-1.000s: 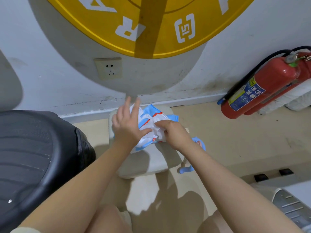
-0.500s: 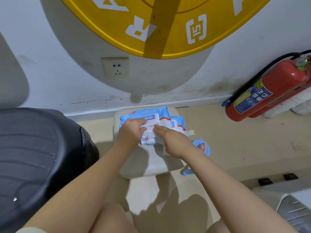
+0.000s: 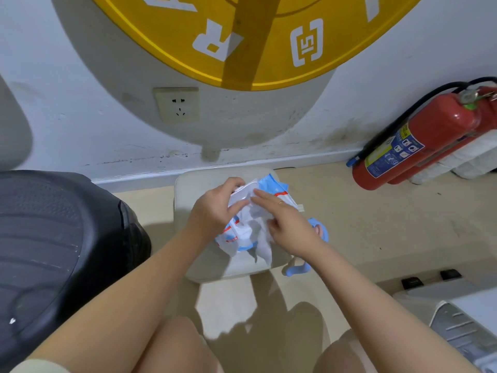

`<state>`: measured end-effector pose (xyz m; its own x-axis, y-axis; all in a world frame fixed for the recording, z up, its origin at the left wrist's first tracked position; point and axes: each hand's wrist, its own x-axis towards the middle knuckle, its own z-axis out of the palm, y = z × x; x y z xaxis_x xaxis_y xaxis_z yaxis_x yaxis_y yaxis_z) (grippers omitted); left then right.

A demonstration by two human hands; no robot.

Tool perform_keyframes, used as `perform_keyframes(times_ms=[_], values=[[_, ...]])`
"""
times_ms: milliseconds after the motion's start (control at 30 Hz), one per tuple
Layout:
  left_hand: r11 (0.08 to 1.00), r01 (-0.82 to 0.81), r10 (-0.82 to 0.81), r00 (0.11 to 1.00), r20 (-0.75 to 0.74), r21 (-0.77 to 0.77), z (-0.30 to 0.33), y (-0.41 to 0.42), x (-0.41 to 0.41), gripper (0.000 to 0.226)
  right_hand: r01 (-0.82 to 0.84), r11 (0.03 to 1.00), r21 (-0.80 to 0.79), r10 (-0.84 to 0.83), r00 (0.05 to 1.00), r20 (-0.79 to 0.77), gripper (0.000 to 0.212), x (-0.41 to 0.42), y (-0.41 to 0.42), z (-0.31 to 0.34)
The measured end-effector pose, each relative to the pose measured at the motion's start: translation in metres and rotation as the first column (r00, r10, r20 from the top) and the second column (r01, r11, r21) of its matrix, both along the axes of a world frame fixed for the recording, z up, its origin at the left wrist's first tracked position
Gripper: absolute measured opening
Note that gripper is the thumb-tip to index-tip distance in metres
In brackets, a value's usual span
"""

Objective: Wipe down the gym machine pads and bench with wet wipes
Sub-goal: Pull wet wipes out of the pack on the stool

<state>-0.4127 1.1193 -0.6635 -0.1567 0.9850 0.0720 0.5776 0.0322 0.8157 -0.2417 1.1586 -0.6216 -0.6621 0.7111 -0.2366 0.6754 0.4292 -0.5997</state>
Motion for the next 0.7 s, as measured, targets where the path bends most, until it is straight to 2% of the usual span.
perform_keyframes(times_ms=[67,133,167,233,267,333,433,500,567,633,700], values=[[0.998,0.045,-0.047,0.996,-0.07,-0.043,-0.005,0.002,0.009,0.043,0.146,0.988,0.047,-0.138,0.979,-0.151,0.052,0.021,0.0,0.006],[0.994,0.067,-0.084,0.976,-0.199,-0.088,-0.013,0.004,0.015,0.044,0.266,0.963,0.033,-0.256,0.951,-0.175,0.038,0.035,0.004,0.01],[0.995,0.074,-0.089,0.953,-0.288,-0.063,-0.014,0.004,0.017,0.04,0.306,0.952,0.016,-0.301,0.942,-0.149,0.033,0.038,0.006,0.01],[0.982,0.149,-0.068,0.855,-0.514,0.119,-0.019,0.005,0.024,0.028,0.362,0.932,-0.014,-0.361,0.927,-0.1,0.027,0.039,0.011,0.006],[0.966,0.209,-0.074,0.791,-0.608,0.154,-0.021,0.004,0.028,0.022,0.389,0.921,-0.016,-0.389,0.916,-0.1,0.025,0.038,0.013,0.004],[0.943,0.319,-0.149,0.657,-0.739,0.094,-0.026,0.0,0.033,0.025,0.456,0.89,0.007,-0.452,0.883,-0.124,0.02,0.038,0.015,0.0],[0.91,0.414,-0.277,0.558,-0.782,-0.027,-0.027,-0.01,0.038,0.019,0.51,0.86,0.025,-0.504,0.856,-0.114,0.016,0.038,0.018,-0.002],[0.904,0.425,-0.297,0.537,-0.79,-0.051,-0.033,-0.011,0.036,0.019,0.469,0.883,-0.006,-0.468,0.88,-0.079,0.016,0.036,0.018,-0.005],[0.904,0.4,-0.363,0.537,-0.762,-0.149,-0.037,-0.009,0.033,0.038,0.439,0.898,-0.042,-0.44,0.896,-0.053,0.02,0.034,0.019,-0.009],[0.884,0.387,-0.444,0.519,-0.73,-0.262,-0.038,-0.005,0.031,0.071,0.453,0.889,-0.065,-0.457,0.887,-0.063,0.023,0.034,0.022,-0.011],[0.877,0.37,-0.471,0.527,-0.707,-0.308,-0.035,0.0,0.031,0.082,0.476,0.877,-0.073,-0.481,0.873,-0.081,0.025,0.035,0.026,-0.013]])
